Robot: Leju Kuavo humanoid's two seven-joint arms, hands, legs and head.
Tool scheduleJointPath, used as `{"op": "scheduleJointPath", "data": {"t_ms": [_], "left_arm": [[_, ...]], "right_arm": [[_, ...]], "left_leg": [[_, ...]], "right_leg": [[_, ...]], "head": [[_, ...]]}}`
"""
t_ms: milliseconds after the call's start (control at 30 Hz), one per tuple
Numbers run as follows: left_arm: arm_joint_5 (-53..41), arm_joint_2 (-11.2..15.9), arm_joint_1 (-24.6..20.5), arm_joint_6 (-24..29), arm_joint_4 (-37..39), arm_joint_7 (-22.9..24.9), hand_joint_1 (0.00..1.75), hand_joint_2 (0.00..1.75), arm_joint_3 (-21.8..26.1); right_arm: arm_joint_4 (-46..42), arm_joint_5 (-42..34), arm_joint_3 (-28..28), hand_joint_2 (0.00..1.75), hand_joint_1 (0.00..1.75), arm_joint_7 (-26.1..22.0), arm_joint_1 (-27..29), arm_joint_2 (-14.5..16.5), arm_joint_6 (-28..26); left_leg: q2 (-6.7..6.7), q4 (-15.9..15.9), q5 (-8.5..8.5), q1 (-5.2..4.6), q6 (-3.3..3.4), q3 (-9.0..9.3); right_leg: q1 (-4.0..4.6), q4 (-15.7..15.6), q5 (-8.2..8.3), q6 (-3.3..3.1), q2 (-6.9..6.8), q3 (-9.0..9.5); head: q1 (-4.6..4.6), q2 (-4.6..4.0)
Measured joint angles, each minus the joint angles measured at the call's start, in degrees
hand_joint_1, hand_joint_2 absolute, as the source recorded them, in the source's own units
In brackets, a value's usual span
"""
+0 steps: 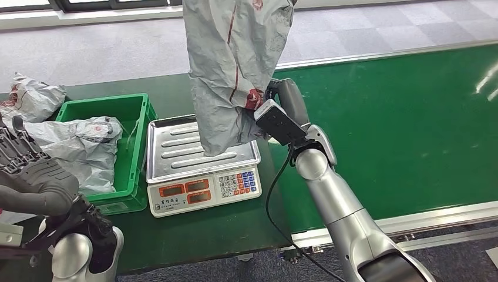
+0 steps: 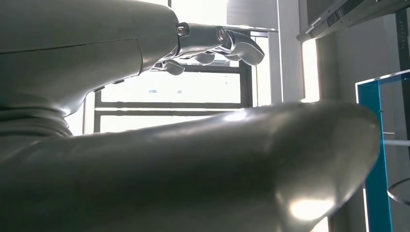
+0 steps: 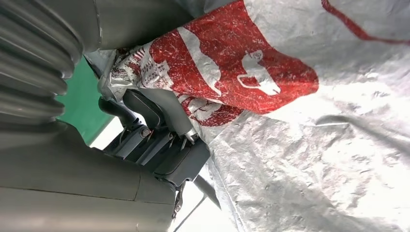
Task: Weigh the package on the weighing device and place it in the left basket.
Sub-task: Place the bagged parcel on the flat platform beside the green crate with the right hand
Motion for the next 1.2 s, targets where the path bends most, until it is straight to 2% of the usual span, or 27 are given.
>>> {"op": "scheduleJointPath", "data": {"t_ms": [200,333,467,667,733,833,900,1033,1200], "left_arm": [[0.43,0.31,-1.67,-0.13,1.13,0.06,0.0,0.0,-0.75],[0.29,0.32,-1.9,-0.37,1.34,0.57,0.0,0.0,-0.84],[-0.22,0.32,-1.66,-0.99,1.34,0.78,0.0,0.0,-0.84],[-0.56,0.32,-1.3,-1.09,1.33,0.86,0.0,0.0,-0.84],[-0.61,0.32,-1.28,-1.25,1.33,0.92,0.0,0.0,-0.84],[-0.61,0.35,-1.37,-1.91,1.54,1.31,0.0,0.0,-0.9],[-0.6,0.38,-1.47,-2.08,1.8,1.59,0.0,0.0,-0.95],[-0.61,0.39,-1.61,-2.09,2.1,1.87,0.0,0.0,-1.11],[-0.62,0.39,-1.64,-2.26,2.5,2.19,0.0,0.0,-1.23]], "right_arm": [[3.09,-4.5,0.03,1.75,1.75,-1.77,-0.34,1.09,3.93],[6.83,-1.2,0.26,1.75,1.75,-0.89,-0.51,1.16,1.32],[11.09,4.63,1.49,1.75,1.75,2.79,-1.98,1.15,-2.22],[15.69,6.99,2.56,1.75,1.75,5.12,-4.47,1.17,-2.72],[17.46,8.33,2.98,1.75,1.75,8.89,-5.63,1.2,-0.8],[22.35,11.02,4.0,1.75,1.75,18.68,-9.3,1.51,5.43],[25.63,11.71,4.39,1.75,1.75,21.94,-11.69,1.98,8.22],[29.91,10.84,4.44,1.75,1.75,22.71,-14.23,3.12,10.77],[32.47,8.51,4.27,1.75,1.75,22.28,-14.32,4.45,12.63]], "left_leg": [[-0.03,0.01,-0.01,0.0,0.0,-0.01],[-0.03,0.01,-0.01,0.0,0.0,-0.01],[-0.02,0.01,0.0,0.01,0.0,-0.02],[-0.06,0.01,0.0,0.0,0.0,-0.03],[-0.06,0.01,0.0,0.0,0.0,-0.04],[-0.06,0.02,0.0,0.0,0.0,-0.04],[-0.06,0.02,0.01,0.0,-0.01,-0.03],[-0.04,0.02,0.02,0.01,-0.02,-0.01],[-0.02,0.02,0.02,0.0,-0.02,-0.04]], "right_leg": [[0.0,-0.01,0.01,0.01,0.0,0.0],[0.0,-0.01,0.01,0.01,0.01,0.0],[0.01,-0.01,0.01,0.01,0.01,-0.01],[0.0,-0.01,0.02,0.01,-0.01,-0.01],[0.0,-0.01,0.02,0.01,-0.01,-0.01],[0.0,-0.01,0.04,0.02,-0.01,-0.02],[0.0,-0.01,0.05,0.0,-0.01,-0.02],[0.02,0.0,0.07,-0.02,0.01,-0.03],[0.02,-0.01,0.06,-0.02,0.04,-0.09]], "head": [[0.0,0.0],[-0.01,0.0],[0.0,0.0],[0.0,0.0],[0.0,0.0],[0.01,0.0],[0.01,0.0],[0.0,0.0],[-0.01,0.0]]}}
